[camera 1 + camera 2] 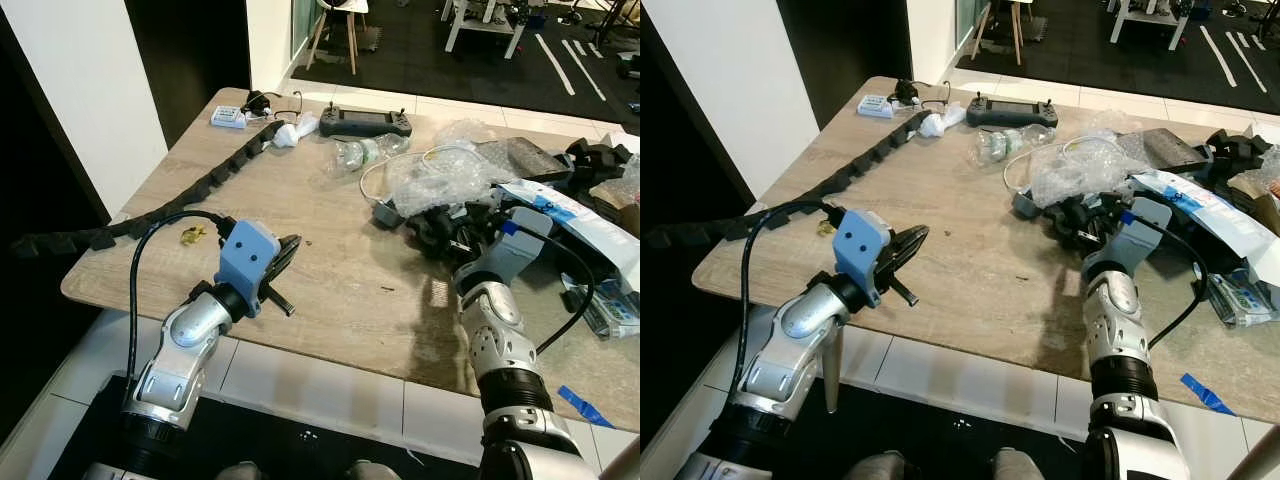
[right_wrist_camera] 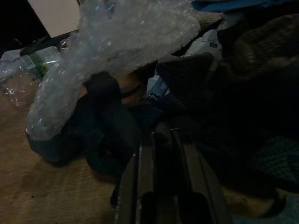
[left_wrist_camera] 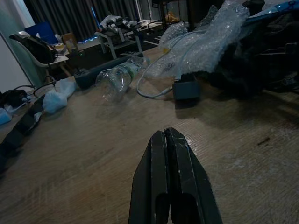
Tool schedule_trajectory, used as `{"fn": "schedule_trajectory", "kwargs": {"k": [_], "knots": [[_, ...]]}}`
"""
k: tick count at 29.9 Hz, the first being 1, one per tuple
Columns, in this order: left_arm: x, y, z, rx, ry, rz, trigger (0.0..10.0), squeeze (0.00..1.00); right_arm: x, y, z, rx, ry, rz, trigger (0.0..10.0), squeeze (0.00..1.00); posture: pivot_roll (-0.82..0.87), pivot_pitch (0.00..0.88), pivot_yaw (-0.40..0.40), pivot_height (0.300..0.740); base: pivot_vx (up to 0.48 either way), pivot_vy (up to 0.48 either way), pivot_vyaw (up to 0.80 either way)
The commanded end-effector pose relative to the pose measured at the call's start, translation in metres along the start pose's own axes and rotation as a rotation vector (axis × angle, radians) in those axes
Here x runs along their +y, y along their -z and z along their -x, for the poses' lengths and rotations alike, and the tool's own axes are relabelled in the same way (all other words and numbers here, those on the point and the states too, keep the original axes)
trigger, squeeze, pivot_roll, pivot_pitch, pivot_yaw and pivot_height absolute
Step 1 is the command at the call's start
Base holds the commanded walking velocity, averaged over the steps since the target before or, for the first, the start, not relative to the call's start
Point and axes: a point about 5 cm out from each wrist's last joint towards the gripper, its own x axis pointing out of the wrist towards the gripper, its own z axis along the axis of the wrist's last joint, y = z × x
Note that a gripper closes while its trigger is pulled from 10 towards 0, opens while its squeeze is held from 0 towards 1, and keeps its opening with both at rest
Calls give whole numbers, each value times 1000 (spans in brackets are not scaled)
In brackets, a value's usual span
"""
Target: Picking trash to rubbish bin
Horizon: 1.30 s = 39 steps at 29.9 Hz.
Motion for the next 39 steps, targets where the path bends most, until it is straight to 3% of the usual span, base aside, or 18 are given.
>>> {"fn": "schedule_trajectory", "kwargs": {"k": [1,9,16,17,18,28,35,39], "knots": [[0,3,2,18,20,-19,10000,0,-1,16,5,71,4,-12,0,0,46,18,-7,740,0,0,0],[-2,3,3,18,29,-14,10000,0,6,19,6,75,-34,-15,0,0,46,20,-7,740,0,0,0],[-2,3,3,13,34,-9,10000,0,47,11,17,15,-321,79,0,0,45,26,-5,740,0,0,0],[-2,3,3,13,34,-9,10000,0,47,11,17,15,-321,79,0,0,45,26,-5,740,0,0,0],[-3,2,3,9,42,-5,10000,0,65,8,23,2,-438,107,0,0,45,26,-5,740,0,0,0],[-5,0,5,1,65,10,10000,0,92,-6,35,-15,-624,127,0,0,50,33,-8,740,0,0,0],[-4,-1,5,-6,70,20,10000,0,107,-30,43,-56,-722,56,0,0,50,34,-7,740,0,0,0],[-4,-2,4,-10,68,26,10000,0,120,-48,58,-80,-890,-61,0,0,48,38,-7,740,0,0,0]]}}
